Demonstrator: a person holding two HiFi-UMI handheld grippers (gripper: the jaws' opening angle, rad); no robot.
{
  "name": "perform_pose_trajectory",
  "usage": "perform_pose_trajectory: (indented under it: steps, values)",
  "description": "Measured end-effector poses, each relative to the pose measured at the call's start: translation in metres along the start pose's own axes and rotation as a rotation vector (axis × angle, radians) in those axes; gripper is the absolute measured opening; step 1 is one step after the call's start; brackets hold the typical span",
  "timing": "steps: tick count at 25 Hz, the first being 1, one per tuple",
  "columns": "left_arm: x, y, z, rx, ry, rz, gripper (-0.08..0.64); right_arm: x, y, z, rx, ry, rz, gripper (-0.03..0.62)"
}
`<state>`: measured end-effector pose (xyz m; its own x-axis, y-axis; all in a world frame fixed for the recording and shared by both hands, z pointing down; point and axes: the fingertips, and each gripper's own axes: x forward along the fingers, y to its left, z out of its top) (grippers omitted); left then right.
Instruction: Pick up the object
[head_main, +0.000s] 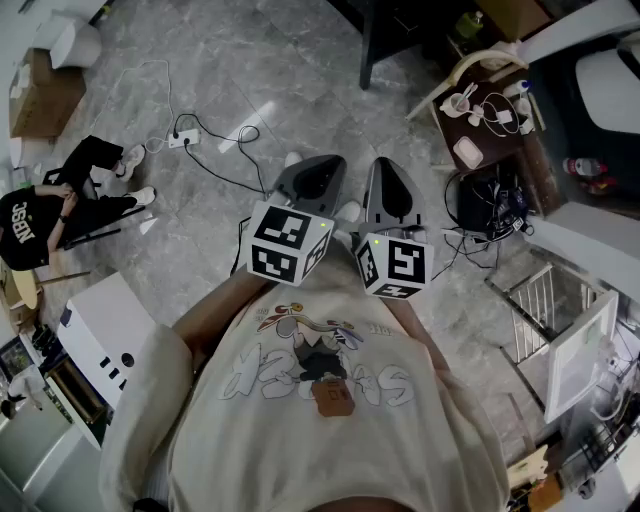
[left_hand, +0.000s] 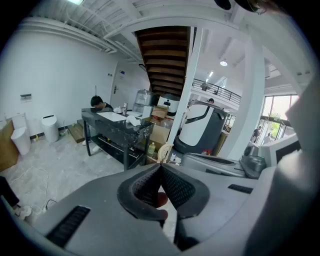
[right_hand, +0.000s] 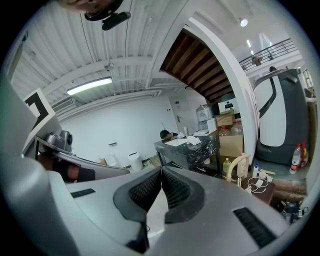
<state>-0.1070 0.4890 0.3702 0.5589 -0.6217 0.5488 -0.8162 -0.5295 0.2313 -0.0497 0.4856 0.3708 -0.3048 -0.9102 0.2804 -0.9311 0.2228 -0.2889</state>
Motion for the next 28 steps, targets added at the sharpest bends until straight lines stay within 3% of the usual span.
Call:
perform_pose_trajectory:
  steps: [13, 21, 28]
  values:
    - [0.002, -0.025, -0.023, -0.054, 0.03, -0.02, 0.014, -0.023, -0.016, -0.026, 0.019, 0.075, -0.012, 0.018]
    - [0.005, -0.042, -0.026, -0.006, 0.047, -0.037, 0.014, -0.033, -0.027, -0.023, 0.052, 0.034, -0.026, 0.018]
    - [0.009, -0.03, -0.032, -0.031, 0.084, -0.043, 0.014, -0.026, -0.024, -0.032, 0.085, 0.06, -0.032, 0.018]
